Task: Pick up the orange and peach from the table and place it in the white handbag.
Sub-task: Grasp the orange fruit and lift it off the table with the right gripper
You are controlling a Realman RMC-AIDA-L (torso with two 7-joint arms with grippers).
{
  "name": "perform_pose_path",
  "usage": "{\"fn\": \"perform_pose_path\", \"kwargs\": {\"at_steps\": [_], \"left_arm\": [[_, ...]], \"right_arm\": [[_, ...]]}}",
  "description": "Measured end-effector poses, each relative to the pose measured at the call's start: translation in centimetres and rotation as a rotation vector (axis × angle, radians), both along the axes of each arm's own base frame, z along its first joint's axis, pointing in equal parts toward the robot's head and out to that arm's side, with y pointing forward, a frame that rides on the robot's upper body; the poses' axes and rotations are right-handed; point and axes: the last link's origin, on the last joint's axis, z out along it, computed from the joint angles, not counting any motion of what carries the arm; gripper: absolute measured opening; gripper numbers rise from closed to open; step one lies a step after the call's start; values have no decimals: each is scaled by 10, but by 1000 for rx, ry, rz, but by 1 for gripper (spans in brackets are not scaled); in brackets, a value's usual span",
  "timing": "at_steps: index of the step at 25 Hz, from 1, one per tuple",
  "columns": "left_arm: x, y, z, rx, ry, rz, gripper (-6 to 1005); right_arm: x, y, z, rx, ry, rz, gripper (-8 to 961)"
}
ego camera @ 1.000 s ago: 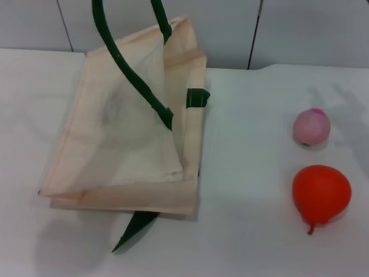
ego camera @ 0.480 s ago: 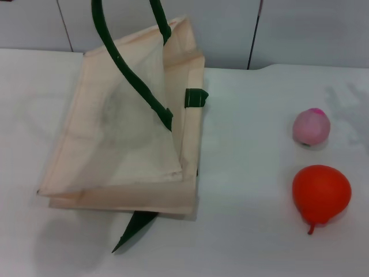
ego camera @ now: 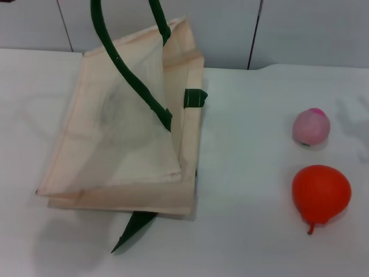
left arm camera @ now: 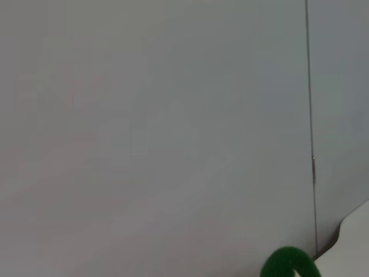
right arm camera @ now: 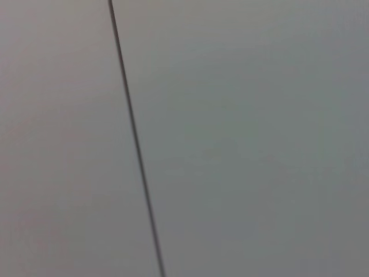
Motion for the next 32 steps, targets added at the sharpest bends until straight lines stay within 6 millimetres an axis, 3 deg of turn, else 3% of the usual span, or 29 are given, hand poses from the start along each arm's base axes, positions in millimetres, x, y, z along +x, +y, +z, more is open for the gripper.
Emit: {"fn": "perform_pose_path", "kwargs": {"at_steps": [12, 24, 32], "left_arm": [[-2, 1, 1, 6, 1, 6, 119], [1, 2, 3, 12, -2, 1, 120], [0, 2, 4, 14, 1, 4, 120]], "right_arm": [[1, -21, 3, -169, 10, 71, 578], [12, -34, 20, -350, -248, -48, 573], [17, -49, 17, -498, -336, -107, 573]]}}
